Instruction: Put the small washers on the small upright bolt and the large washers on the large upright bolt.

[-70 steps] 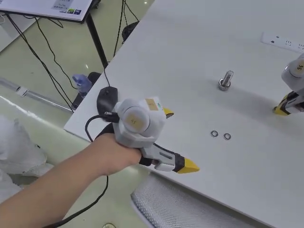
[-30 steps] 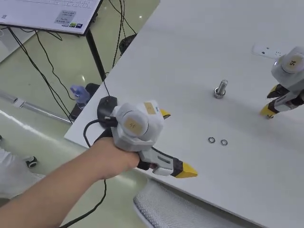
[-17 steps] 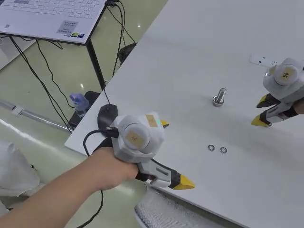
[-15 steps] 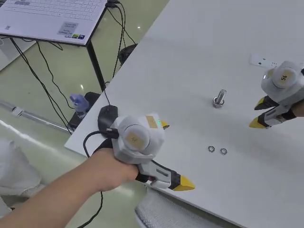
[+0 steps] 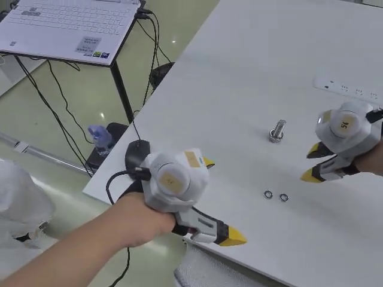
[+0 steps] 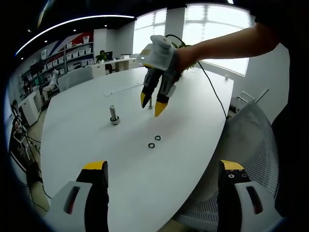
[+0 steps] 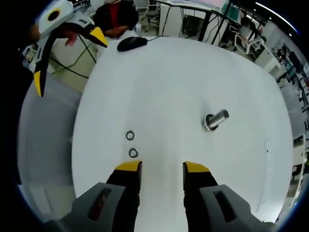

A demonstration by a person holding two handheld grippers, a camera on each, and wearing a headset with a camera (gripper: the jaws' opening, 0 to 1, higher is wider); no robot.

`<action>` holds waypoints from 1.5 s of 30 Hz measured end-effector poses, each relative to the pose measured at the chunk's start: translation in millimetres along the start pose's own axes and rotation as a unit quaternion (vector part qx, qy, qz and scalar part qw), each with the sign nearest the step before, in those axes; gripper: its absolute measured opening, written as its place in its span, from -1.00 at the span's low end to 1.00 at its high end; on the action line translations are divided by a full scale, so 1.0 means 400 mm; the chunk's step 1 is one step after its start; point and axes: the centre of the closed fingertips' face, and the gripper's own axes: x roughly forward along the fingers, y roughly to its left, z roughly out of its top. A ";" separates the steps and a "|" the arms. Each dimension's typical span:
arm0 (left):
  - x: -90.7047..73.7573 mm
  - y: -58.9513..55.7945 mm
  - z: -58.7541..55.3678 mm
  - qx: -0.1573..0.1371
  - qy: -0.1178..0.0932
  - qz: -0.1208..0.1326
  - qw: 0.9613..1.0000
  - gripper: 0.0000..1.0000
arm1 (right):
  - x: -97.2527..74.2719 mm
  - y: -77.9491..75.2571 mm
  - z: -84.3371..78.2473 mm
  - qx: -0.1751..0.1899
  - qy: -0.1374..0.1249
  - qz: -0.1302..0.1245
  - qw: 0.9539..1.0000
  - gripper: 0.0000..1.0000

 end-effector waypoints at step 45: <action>-0.005 -0.019 -0.001 -0.003 -0.012 -0.006 1.000 0.98 | 0.145 0.128 -0.011 0.003 0.014 0.021 1.000 -0.45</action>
